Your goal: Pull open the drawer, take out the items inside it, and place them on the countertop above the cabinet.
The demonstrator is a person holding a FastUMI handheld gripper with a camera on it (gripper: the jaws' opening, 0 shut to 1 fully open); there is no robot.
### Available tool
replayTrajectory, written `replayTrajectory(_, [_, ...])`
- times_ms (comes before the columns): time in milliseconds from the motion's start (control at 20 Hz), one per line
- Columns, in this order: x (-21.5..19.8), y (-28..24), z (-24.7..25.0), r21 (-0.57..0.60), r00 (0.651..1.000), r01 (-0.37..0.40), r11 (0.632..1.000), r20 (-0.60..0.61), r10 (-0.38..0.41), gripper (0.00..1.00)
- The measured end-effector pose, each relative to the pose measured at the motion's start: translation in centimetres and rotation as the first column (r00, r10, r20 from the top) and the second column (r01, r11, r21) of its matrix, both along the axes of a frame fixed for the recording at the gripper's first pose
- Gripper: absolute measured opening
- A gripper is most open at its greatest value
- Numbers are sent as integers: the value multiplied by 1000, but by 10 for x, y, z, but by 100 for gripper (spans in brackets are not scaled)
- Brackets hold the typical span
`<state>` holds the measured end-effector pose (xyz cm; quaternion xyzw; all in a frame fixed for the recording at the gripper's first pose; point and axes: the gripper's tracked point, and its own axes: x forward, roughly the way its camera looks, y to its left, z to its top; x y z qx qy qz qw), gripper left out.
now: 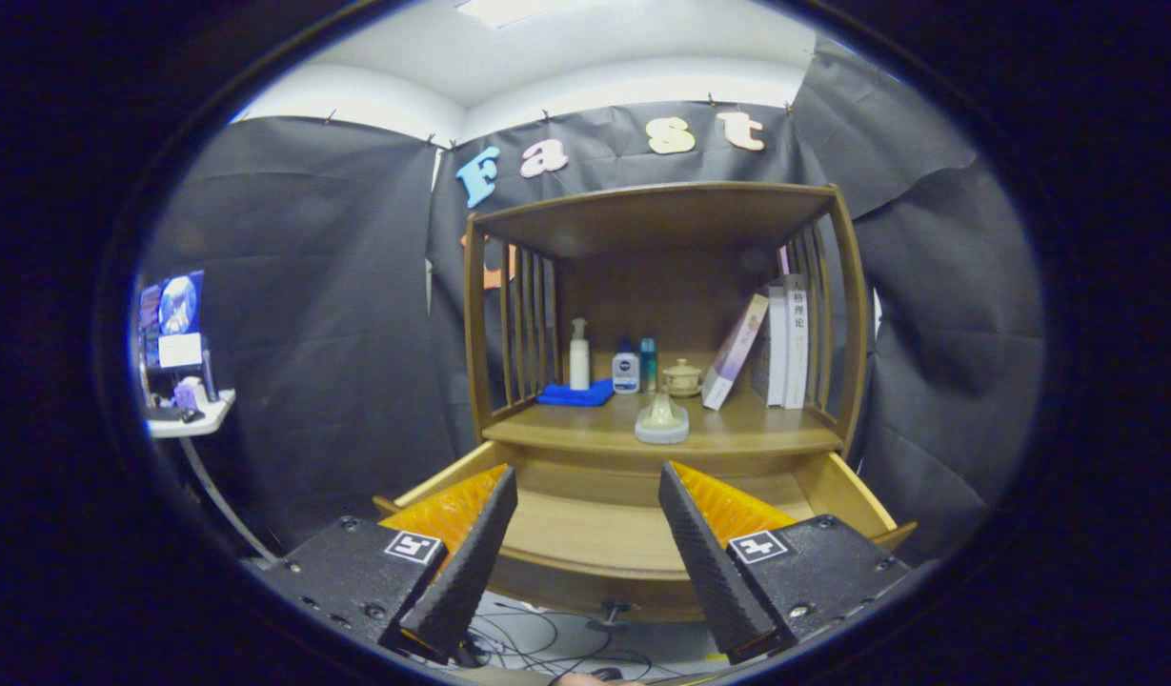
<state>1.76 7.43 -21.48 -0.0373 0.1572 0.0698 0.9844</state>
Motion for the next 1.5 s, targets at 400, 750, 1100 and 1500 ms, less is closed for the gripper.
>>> replayTrajectory(400, [-39, -22, -99, -19, 988, 104, 994, -109, -106, 95])
replayTrajectory(750, [-22, -39, -142, -23, 960, 224, 974, -170, -224, 95])
replayTrajectory(1100, [-11, -36, -143, -83, 943, 294, 952, -136, -304, 97])
replayTrajectory(1500, [0, -36, -139, -87, 939, 296, 951, -155, -306, 97])
